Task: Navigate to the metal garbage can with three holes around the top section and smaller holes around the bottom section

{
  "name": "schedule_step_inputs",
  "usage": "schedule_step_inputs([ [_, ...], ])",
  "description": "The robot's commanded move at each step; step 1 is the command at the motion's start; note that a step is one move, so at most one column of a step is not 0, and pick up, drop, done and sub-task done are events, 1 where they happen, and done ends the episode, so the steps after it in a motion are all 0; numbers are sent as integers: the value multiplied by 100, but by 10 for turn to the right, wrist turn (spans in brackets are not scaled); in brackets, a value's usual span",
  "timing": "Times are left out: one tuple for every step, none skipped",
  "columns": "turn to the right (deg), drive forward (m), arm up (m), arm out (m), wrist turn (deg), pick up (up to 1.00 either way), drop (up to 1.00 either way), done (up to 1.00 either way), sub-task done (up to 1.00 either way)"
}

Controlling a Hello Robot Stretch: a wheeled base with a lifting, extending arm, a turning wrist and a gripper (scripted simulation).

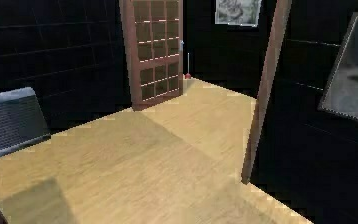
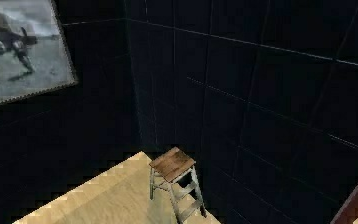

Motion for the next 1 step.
schedule_step_inputs([
  [0,55,0,0,0,0,0,0,0],
])
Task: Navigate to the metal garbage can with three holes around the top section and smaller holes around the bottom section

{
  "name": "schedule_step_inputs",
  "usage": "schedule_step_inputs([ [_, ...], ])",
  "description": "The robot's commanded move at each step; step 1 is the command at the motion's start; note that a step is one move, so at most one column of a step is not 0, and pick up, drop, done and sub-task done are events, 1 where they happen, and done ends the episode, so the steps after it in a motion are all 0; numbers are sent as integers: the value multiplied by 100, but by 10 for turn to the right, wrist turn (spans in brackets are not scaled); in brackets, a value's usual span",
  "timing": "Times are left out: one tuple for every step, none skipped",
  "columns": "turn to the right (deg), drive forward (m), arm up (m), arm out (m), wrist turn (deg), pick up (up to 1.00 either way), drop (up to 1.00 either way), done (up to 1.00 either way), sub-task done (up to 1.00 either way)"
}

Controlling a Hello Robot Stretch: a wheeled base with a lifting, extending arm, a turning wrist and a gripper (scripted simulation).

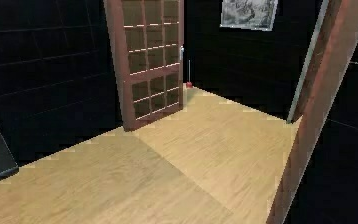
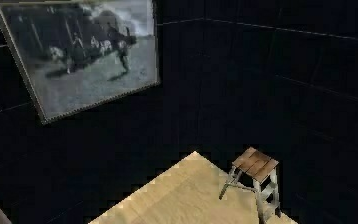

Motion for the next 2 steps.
schedule_step_inputs([
  [-300,0,0,0,0,0,0,0,0],
  [0,5,0,0,0,0,0,0,0],
])
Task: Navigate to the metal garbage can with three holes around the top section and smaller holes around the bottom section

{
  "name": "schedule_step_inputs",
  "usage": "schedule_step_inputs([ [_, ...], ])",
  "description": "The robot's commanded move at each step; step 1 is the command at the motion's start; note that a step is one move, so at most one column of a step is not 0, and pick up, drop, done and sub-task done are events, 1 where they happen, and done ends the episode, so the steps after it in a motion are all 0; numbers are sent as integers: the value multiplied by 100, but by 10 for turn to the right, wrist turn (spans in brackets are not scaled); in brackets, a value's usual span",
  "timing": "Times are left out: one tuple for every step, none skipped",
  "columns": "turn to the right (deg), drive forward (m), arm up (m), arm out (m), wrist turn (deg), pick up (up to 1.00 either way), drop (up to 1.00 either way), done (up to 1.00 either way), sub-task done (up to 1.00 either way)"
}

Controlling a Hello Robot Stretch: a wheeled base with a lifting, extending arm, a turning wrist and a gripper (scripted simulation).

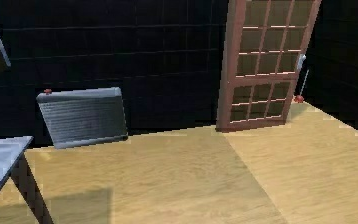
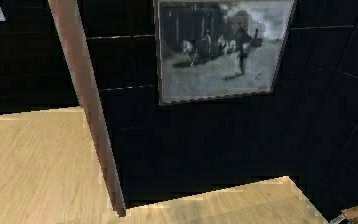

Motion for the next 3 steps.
schedule_step_inputs([
  [240,0,0,0,0,0,0,0,0],
  [0,55,0,0,0,0,0,0,0],
  [0,50,0,0,0,0,0,0,0],
])
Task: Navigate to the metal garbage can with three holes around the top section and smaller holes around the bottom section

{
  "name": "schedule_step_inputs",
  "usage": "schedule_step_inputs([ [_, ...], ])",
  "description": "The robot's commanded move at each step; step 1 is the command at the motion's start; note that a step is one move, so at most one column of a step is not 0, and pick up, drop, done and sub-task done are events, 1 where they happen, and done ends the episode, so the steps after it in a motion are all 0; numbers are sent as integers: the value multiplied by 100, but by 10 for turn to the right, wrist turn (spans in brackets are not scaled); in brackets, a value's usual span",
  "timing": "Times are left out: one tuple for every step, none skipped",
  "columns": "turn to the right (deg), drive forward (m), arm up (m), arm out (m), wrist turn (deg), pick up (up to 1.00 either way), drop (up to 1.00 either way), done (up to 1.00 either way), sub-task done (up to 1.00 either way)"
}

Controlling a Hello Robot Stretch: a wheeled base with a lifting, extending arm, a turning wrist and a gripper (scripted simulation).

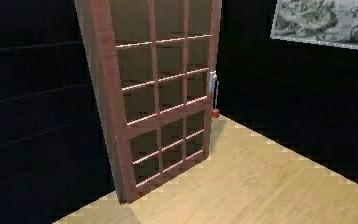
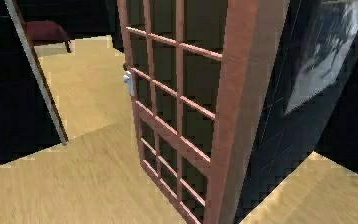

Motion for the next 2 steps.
schedule_step_inputs([
  [450,0,0,0,0,0,0,0,0],
  [30,0,0,0,0,0,0,0,0],
])
